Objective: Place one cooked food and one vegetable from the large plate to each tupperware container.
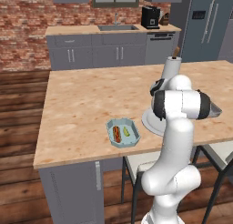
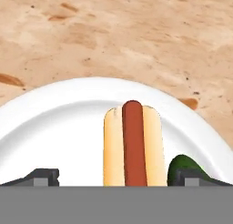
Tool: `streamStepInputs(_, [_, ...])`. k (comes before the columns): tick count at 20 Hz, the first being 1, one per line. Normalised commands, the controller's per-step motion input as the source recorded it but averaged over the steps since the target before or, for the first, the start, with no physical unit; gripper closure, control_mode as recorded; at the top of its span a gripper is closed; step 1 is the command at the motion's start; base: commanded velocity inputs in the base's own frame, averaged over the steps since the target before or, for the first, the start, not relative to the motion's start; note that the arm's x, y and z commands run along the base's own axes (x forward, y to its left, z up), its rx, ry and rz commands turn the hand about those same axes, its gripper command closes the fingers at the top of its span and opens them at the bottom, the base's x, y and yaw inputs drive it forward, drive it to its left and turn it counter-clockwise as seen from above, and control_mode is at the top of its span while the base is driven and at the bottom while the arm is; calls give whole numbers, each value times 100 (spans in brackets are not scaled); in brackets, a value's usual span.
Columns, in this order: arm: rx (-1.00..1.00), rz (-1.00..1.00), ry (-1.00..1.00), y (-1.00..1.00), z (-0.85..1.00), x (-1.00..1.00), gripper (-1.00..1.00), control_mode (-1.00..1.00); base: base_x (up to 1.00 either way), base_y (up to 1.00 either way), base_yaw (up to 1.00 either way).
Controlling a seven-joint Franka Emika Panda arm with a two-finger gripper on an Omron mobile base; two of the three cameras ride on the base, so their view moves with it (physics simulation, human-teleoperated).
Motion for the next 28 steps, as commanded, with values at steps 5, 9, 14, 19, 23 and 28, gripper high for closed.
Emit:
streamStepInputs(5, [-1,1,7,-1,-18,31,-100,-100,0,0,0])
streamStepInputs(9, [-1,1,4,0,-20,11,-100,-100,0,0,0])
streamStepInputs(14, [-2,0,7,0,-27,0,-100,-100,0,0,0])
streamStepInputs(19, [0,1,7,0,-34,0,-100,-100,0,0,0])
streamStepInputs(23, [0,2,4,0,-33,0,-100,-100,0,0,0])
streamStepInputs(28, [0,3,1,2,-22,-2,100,-100,0,0,0])
